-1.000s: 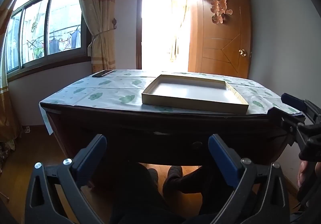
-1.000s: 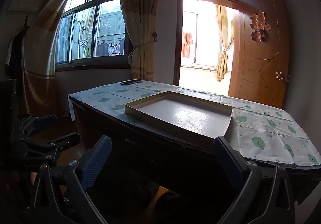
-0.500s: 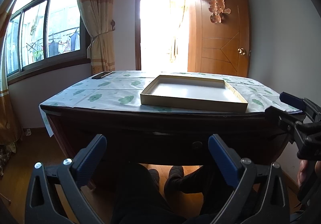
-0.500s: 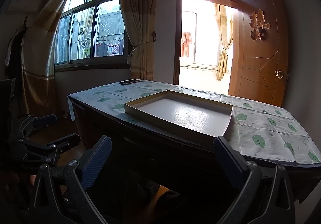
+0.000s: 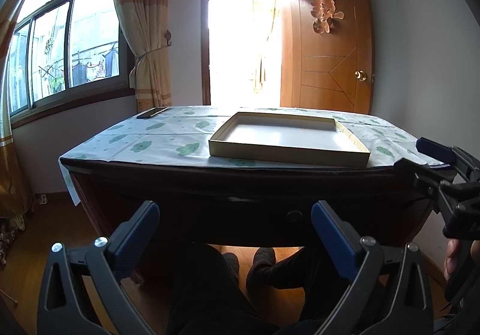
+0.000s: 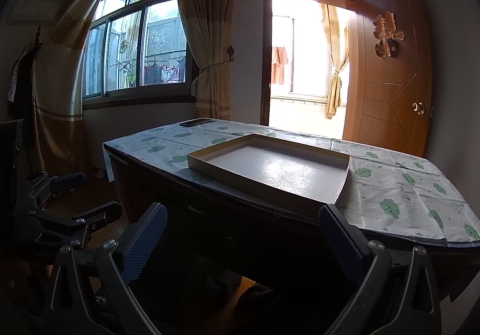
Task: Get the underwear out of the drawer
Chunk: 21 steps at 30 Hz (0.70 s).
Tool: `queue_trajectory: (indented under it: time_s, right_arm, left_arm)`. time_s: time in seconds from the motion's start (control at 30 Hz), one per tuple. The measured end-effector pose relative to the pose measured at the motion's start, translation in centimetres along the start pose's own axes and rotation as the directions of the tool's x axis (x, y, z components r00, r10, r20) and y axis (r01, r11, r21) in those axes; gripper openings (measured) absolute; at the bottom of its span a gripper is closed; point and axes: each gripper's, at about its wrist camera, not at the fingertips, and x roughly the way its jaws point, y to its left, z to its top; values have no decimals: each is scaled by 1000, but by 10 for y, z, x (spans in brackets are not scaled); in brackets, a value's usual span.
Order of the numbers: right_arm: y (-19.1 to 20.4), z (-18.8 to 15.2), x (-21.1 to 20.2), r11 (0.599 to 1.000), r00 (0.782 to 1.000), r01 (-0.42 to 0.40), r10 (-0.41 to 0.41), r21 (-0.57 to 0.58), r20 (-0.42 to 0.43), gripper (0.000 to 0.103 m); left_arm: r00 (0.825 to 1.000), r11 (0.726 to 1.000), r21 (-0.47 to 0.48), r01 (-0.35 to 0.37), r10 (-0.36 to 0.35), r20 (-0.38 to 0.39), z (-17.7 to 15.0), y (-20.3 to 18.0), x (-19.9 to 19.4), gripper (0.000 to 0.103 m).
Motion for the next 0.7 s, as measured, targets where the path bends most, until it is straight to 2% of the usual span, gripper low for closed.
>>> queue_trajectory:
  time_s: [0.7]
  right_arm:
    - [0,-2,-1,1000,1000,16,-16,-1,12,102]
  left_arm:
    - [1000,1000,3,-3,3,-1,0,-2,1,103]
